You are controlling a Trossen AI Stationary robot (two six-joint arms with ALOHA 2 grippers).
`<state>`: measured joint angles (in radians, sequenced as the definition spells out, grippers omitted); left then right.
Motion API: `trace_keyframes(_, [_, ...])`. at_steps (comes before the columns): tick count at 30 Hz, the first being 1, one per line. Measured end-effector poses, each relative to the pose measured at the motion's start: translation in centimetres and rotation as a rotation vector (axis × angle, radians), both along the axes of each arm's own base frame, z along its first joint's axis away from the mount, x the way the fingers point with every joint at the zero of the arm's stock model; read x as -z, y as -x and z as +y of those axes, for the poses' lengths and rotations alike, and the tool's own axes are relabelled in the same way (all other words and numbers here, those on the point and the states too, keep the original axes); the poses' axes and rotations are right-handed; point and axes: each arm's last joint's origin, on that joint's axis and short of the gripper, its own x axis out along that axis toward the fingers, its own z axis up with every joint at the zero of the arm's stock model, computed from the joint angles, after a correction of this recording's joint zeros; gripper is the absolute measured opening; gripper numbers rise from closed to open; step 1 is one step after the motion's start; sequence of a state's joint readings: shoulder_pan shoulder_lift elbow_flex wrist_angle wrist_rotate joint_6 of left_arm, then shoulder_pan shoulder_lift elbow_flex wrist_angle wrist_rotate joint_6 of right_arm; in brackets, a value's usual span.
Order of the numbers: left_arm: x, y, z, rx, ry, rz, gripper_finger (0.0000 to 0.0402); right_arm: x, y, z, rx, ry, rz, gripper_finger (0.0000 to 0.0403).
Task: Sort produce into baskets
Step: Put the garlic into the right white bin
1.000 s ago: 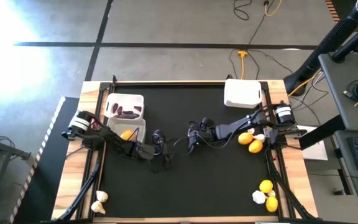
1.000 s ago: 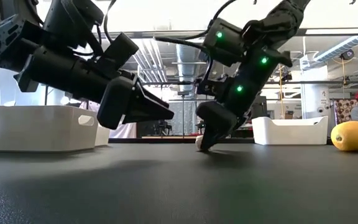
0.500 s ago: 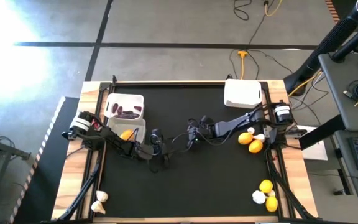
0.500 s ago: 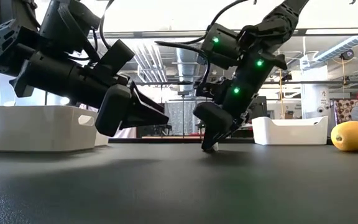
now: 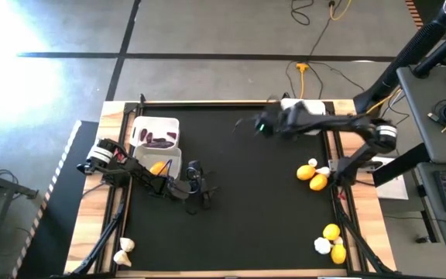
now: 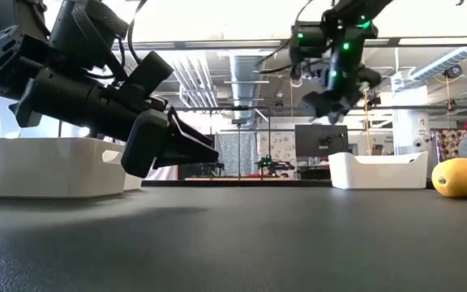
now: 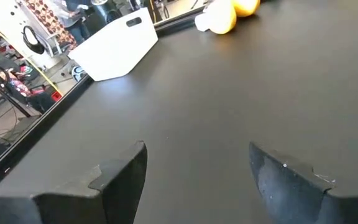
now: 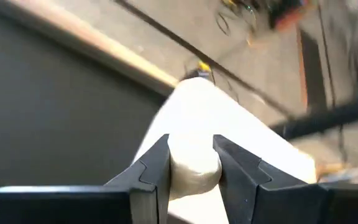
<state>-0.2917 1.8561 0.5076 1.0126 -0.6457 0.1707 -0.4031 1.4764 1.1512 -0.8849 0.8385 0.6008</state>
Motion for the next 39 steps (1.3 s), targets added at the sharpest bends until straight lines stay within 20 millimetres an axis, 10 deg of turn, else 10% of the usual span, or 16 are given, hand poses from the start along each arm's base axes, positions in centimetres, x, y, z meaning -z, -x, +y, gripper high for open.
trace_keyframes(7, [0.0, 0.0, -0.1, 0.004, 0.005, -0.002, 0.0262, 2.4, 5.8, -6.4, 0.318, -0.167, -0.154, 0.0093])
trace_keyframes(15, [0.0, 0.1, -0.2, 0.005, 0.02, -0.006, 0.0262, 7.0, 7.1, -7.8, 0.404, -0.214, -0.163, 0.0133])
trace_keyframes(23, [0.2, 0.3, -0.2, 0.004, 0.021, 0.003, 0.0262, 4.3, 6.4, -7.7, 0.32, -0.223, -0.142, 0.0212])
trace_keyframes(31, [0.2, 0.3, -0.2, 0.004, 0.021, 0.002, 0.0262, -1.2, 4.2, 0.3, 0.138, -0.436, -0.163, 0.0237])
trace_keyframes(39, [0.2, 0.3, -0.2, 0.001, 0.03, -0.004, 0.0262, -0.3, 3.1, 12.2, -0.105, -0.79, -0.123, 0.0222])
